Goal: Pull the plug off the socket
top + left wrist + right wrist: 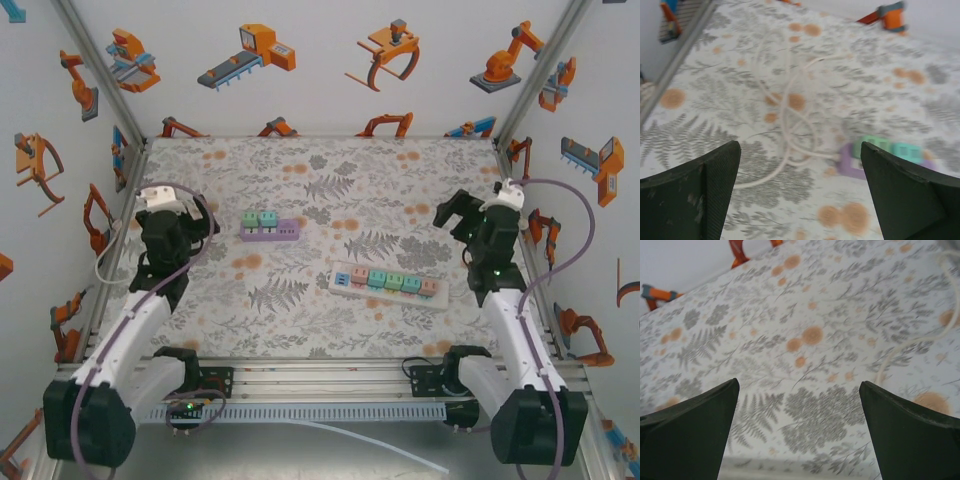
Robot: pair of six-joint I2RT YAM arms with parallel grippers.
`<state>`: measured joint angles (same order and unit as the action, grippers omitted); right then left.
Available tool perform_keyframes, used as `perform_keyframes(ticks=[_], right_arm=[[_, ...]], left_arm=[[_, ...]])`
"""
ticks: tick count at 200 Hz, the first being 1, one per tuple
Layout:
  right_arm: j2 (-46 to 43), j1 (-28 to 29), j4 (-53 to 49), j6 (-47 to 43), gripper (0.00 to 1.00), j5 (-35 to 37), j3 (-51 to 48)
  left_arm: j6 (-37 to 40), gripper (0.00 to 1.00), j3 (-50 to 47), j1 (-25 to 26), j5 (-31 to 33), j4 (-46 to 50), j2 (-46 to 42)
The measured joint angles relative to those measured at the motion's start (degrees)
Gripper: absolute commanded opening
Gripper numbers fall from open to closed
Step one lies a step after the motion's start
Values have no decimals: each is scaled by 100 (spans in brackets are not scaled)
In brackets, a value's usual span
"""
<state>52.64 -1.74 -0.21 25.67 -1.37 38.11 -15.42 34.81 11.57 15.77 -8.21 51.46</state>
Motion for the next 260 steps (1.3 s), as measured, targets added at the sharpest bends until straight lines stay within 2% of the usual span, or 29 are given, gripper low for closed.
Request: perform_keyframes(ticks=[23,44,76,89,104,122,135,149,182,211,226,260], right_arm=[[216,0,-1025,391,93,-492,273],[450,0,-1937,758,95,-658,291],[483,-7,-2841,1209,97,-382,278],[417,-44,-3014,1342,97,-184,179],[308,-164,-3165,1473,96,2,-33],[173,-378,-3314,1550,91,136,-302],[142,-514,-3397,1543,82,179,-426],[149,-605,-3407,1508,69,212,-476],[387,-645,-3263,1475,60,160,-533],[798,-647,-2957,1488,46,-92,-656],[927,-678,-2767,1484,43,-271,-686],[1056,-682,-2271,1440,42,-662,-782]], left_arm=[[-962,97,472,177,-758,885,-249],[-1679,98,772,833,-1351,1478,37],[-2146,98,1408,2470,-1801,1888,1460],[-2197,98,1646,2911,-1891,1902,2124],[-2234,98,1810,3193,-1954,1836,2809],[-2240,99,1895,3311,-1965,1801,3436],[-2243,99,1950,3331,-1963,1805,3753],[-2243,92,2083,3340,-1945,1810,4046],[-2323,77,2524,3373,-1864,1814,4498],[-2435,72,2900,3456,-1827,1945,4741],[-2448,71,3097,3501,-1803,2002,4881],[-2599,69,3353,3554,-1663,2122,5195]])
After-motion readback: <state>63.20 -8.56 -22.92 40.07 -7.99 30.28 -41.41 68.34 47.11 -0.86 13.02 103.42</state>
